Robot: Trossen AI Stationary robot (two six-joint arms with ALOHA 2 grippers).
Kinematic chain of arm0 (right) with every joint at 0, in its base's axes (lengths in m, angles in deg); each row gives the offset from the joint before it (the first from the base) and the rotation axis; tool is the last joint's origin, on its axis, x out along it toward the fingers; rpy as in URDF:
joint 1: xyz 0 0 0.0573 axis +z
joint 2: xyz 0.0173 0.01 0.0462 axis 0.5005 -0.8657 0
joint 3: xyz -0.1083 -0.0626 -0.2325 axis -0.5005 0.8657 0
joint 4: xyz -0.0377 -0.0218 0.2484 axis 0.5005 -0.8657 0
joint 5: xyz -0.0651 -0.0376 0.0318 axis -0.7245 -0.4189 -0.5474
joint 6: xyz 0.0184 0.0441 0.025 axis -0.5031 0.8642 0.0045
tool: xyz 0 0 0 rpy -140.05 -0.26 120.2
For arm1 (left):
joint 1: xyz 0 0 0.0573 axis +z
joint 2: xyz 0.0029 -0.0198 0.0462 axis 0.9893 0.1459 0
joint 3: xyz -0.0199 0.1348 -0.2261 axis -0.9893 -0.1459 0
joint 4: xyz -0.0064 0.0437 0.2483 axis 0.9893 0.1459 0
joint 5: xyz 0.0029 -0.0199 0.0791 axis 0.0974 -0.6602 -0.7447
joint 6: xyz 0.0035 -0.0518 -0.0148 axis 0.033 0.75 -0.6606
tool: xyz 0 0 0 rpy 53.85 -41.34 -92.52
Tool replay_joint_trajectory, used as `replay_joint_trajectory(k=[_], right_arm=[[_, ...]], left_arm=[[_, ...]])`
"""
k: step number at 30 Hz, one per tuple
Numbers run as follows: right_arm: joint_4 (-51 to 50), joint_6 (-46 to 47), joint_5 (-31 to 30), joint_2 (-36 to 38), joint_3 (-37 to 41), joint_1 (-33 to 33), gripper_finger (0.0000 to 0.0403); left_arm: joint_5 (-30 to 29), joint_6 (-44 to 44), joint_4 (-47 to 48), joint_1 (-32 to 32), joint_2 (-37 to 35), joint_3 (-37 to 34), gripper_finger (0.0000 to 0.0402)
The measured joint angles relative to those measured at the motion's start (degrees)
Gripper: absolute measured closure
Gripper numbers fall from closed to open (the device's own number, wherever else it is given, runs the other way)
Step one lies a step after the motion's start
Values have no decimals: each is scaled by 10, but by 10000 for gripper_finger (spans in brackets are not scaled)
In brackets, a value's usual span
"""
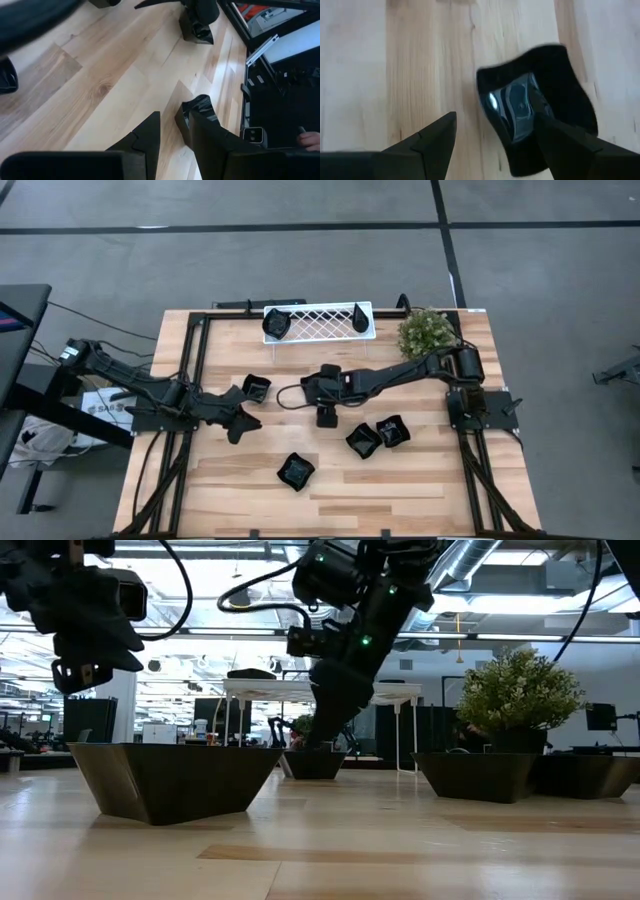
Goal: Pick & Place Mini shaped plates
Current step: Put the black distorted square plate on the shelf
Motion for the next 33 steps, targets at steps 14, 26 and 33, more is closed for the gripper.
replay_joint_trajectory(k=[14,26,33], right_arm=[[34,-16,10,-37,-4,10,143],[29,9,8,-36,-4,5,225],[23,10,7,-36,-4,4,331]], left_arm=[[-6,0,-5,2,-4,1,298],[-16,-4,-3,2,-5,1,298],[-20,-4,-3,2,-5,1,298]])
